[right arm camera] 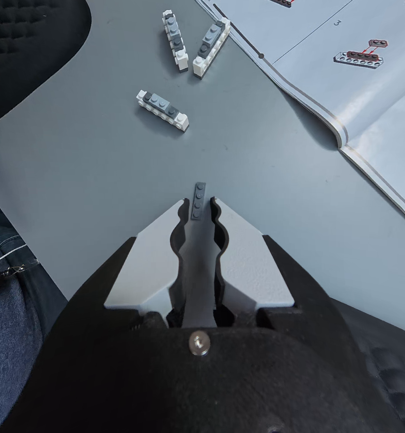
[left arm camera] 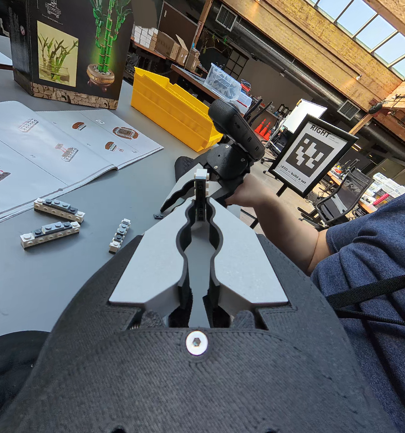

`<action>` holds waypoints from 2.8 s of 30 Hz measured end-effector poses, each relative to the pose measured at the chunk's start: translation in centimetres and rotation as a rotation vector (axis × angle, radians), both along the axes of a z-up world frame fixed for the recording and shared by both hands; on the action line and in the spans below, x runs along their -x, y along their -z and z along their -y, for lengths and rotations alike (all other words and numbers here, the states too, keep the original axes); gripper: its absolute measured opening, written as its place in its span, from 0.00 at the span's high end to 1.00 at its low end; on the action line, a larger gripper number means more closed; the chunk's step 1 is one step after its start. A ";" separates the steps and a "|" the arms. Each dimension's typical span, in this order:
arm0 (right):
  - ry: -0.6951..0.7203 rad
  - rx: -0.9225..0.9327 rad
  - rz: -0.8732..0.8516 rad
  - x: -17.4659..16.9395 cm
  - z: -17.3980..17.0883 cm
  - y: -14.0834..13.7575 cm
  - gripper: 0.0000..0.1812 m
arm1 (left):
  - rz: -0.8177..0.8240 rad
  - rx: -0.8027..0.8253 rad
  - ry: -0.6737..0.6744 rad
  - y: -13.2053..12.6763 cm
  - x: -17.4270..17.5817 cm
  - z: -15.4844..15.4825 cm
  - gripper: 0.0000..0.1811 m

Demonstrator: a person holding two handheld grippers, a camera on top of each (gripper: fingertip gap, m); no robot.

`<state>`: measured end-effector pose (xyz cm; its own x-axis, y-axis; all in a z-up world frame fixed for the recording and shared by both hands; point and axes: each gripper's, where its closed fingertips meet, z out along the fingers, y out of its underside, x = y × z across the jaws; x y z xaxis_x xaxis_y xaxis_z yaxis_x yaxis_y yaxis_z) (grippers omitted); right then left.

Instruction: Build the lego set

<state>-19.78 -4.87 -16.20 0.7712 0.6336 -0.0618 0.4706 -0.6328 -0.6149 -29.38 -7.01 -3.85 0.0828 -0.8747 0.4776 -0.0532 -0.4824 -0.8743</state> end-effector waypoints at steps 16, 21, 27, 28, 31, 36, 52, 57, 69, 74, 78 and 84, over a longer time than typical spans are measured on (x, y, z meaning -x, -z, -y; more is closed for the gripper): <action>0.072 0.117 0.018 0.1 -0.3 0.1 0.92 | -0.032 0.034 0.006 1.3 0.0 0.0 0.97; 0.061 0.096 0.034 0.0 -0.6 0.2 0.95 | -0.035 0.049 0.008 1.5 0.1 -0.1 0.97; 0.055 0.020 -0.039 0.0 -1.2 -0.9 0.96 | -0.032 0.072 0.013 1.7 0.2 -0.4 0.97; 0.046 -0.025 -0.143 0.9 -1.3 -2.5 0.97 | -0.025 0.086 0.019 1.7 0.2 -0.5 0.97; -0.048 -0.122 -0.738 5.1 -0.4 -11.2 0.97 | 0.021 0.164 0.082 1.3 0.0 -0.1 0.97; -0.172 0.037 -1.183 8.0 1.3 -14.7 0.97 | 0.149 0.299 0.159 -0.3 -0.3 0.2 0.97; -0.158 0.125 -1.265 8.7 1.3 -13.4 0.97 | 0.131 0.326 0.167 -0.3 -0.9 0.4 0.97; -0.137 0.157 -1.287 8.6 1.2 -13.1 0.97 | 0.100 0.306 0.152 -0.1 -1.1 0.3 0.97; -0.193 0.200 -1.333 9.0 1.7 -12.8 0.97 | 0.044 0.294 0.195 0.5 -1.3 1.0 0.97; -0.208 0.196 -1.311 8.5 1.7 -13.0 0.97 | 0.063 0.288 0.192 0.3 -1.6 1.1 0.97; -0.214 0.161 -1.239 8.4 1.8 -12.9 0.97 | 0.076 0.296 0.195 0.3 -1.8 1.1 0.97; -0.242 0.090 -1.180 8.4 2.1 -13.1 0.97 | 0.054 0.269 0.188 0.3 -1.9 1.3 0.97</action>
